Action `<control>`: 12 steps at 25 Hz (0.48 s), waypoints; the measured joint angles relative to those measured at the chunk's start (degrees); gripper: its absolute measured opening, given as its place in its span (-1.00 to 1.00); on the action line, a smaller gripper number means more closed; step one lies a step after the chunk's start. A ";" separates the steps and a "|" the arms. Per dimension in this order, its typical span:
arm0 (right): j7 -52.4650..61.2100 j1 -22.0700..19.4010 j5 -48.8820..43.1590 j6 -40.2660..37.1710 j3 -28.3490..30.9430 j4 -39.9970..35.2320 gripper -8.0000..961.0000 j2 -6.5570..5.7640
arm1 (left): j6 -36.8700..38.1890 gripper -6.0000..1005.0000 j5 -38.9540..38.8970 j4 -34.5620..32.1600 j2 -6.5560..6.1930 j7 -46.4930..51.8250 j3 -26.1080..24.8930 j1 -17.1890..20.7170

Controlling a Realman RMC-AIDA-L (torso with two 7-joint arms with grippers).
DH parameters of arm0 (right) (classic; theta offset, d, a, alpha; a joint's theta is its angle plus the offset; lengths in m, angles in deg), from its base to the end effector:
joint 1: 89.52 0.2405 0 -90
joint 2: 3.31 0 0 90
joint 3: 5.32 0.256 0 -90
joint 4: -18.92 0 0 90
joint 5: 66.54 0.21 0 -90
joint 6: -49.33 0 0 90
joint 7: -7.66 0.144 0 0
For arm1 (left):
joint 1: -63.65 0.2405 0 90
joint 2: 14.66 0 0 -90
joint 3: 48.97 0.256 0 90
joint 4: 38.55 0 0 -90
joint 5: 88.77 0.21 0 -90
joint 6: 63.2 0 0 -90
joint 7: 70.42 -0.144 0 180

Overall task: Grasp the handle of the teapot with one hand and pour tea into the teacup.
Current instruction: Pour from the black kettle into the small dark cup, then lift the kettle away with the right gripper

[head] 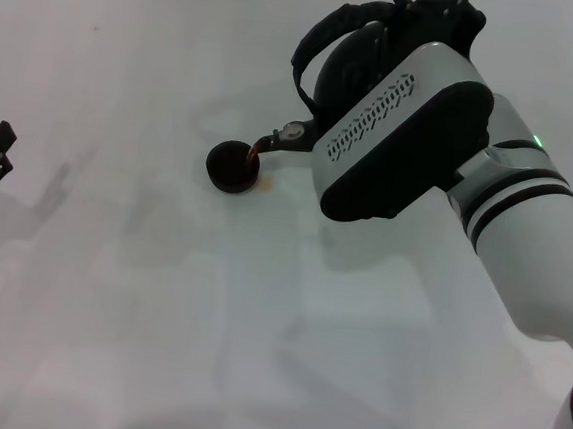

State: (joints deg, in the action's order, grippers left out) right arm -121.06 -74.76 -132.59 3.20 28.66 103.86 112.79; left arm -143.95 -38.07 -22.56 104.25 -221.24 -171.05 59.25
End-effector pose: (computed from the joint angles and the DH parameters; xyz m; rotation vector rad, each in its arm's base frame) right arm 0.1340 0.2929 -0.0820 -1.8948 -0.0661 -0.0398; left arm -0.3768 0.2157 0.0089 -1.8195 -0.5410 -0.7433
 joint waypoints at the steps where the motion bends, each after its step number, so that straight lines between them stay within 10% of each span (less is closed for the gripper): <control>1: 0.01 0.00 0.00 -0.03 0.02 -0.10 -0.77 0.00 | 0.00 0.62 0.01 0.00 0.00 0.00 0.00 0.00; 12: 8.07 -1.22 0.10 8.72 4.27 0.06 -0.77 -0.71 | 0.17 0.62 0.15 0.00 0.00 0.00 0.00 0.00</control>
State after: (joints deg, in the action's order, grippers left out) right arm -112.99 -75.97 -132.49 11.92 32.92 103.92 112.08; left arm -143.78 -37.92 -22.55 104.26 -221.24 -171.05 59.25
